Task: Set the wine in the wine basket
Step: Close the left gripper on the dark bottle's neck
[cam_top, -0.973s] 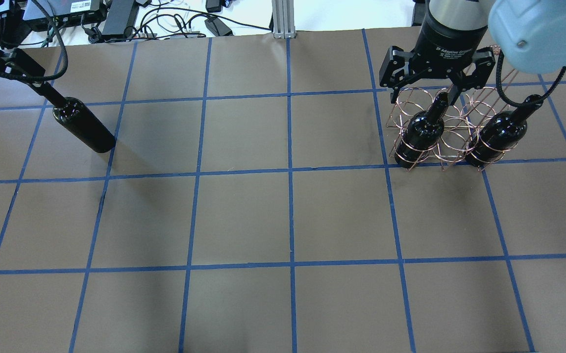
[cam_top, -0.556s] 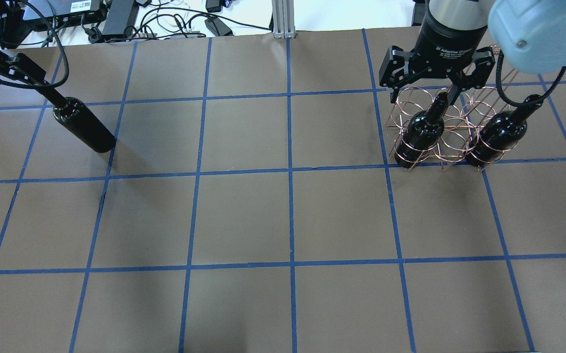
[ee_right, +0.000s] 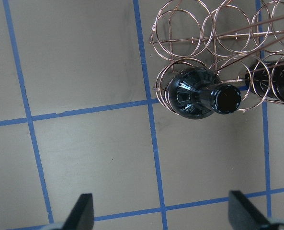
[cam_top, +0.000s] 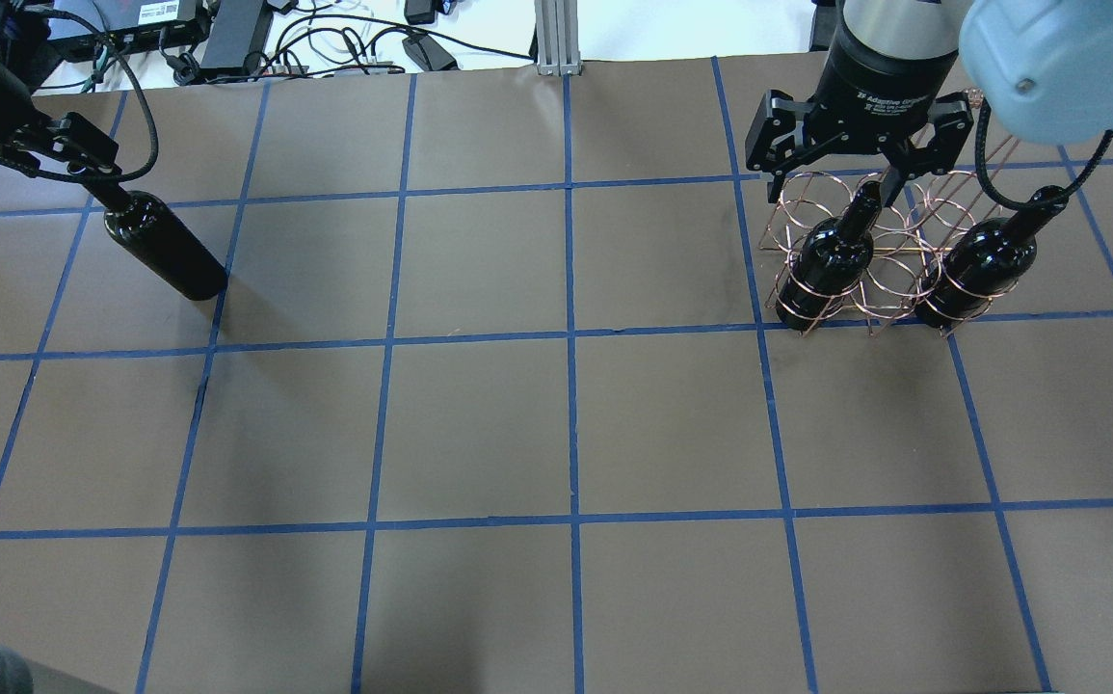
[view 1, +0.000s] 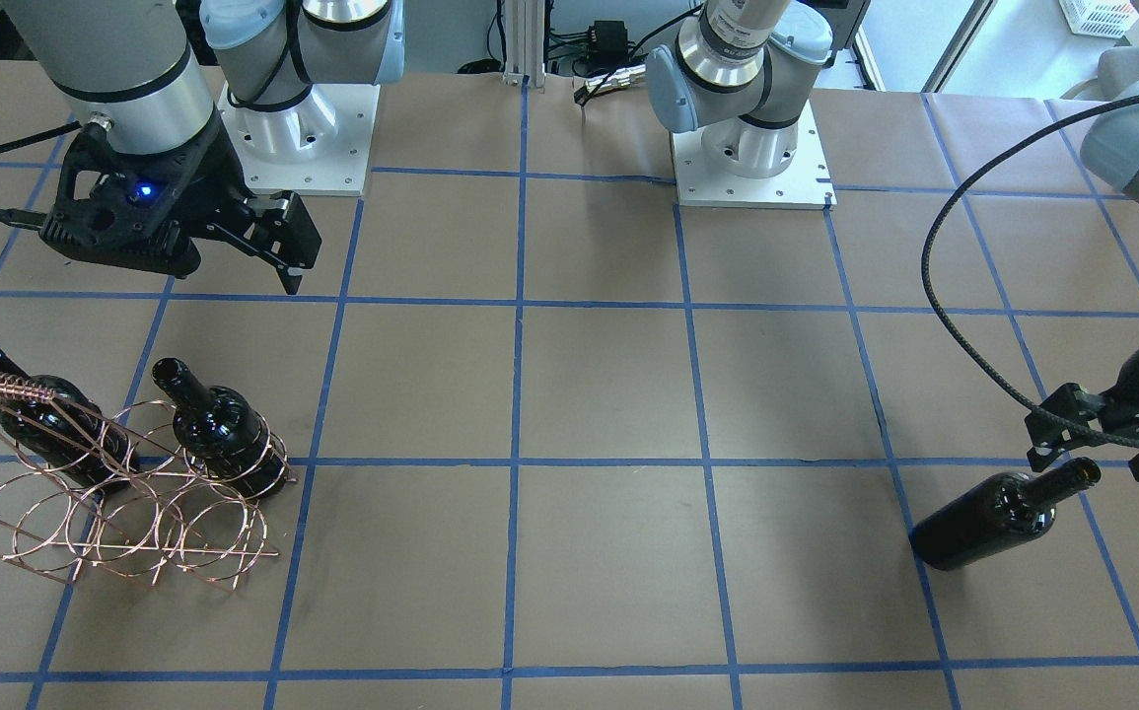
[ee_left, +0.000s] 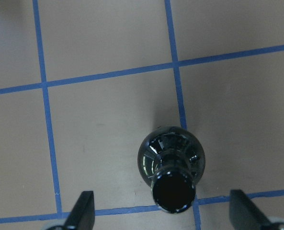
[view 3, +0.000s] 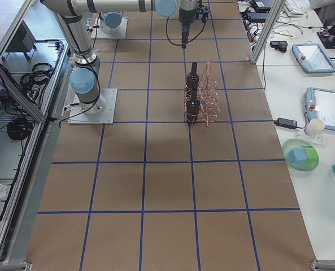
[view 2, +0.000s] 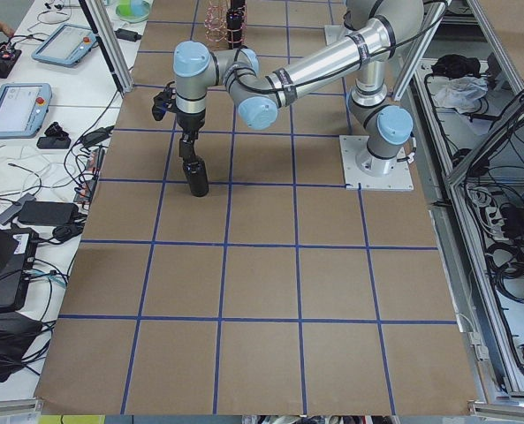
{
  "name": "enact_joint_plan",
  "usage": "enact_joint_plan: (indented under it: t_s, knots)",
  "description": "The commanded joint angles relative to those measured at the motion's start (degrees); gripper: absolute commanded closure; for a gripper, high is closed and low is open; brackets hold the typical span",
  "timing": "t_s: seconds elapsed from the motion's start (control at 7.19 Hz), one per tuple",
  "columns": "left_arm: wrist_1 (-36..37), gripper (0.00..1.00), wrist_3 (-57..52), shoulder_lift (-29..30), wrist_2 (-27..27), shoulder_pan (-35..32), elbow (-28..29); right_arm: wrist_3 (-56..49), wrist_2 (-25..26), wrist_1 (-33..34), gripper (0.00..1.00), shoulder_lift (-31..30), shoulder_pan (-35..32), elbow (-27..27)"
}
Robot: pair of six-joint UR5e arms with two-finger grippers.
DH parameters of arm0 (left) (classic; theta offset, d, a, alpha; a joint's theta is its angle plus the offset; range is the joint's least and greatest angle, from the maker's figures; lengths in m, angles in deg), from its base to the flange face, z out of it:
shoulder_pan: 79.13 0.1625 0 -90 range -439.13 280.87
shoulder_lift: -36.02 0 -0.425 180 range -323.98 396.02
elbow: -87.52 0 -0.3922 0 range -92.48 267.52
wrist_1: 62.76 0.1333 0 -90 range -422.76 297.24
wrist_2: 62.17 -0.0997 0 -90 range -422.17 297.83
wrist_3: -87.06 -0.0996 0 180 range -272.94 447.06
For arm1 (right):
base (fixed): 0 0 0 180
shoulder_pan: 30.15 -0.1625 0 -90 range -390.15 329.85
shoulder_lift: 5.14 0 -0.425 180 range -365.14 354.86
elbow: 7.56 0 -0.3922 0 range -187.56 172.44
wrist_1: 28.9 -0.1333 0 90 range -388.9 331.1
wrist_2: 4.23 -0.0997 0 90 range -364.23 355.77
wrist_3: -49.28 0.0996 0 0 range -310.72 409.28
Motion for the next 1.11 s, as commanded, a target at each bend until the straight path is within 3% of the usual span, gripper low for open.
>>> enact_joint_plan:
  t_s: [0.0,0.42,0.83,0.97]
  knots:
    - [0.1,0.01,0.1,0.7,0.7,0.0,0.0,-0.1,0.1,0.0,0.0,0.0,0.0,0.0]
    - [0.9,0.13,0.0,1.3,0.6,0.0,0.1,0.0,0.1,0.0,0.0,0.0,0.0,0.0]
    - [0.9,0.13,0.5,1.5,0.7,0.0,0.2,0.0,0.1,0.0,0.0,0.0,0.0,0.0]
    - [0.9,0.22,0.5,1.5,0.6,0.0,-0.2,0.0,0.1,0.0,0.0,0.0,0.0,0.0]
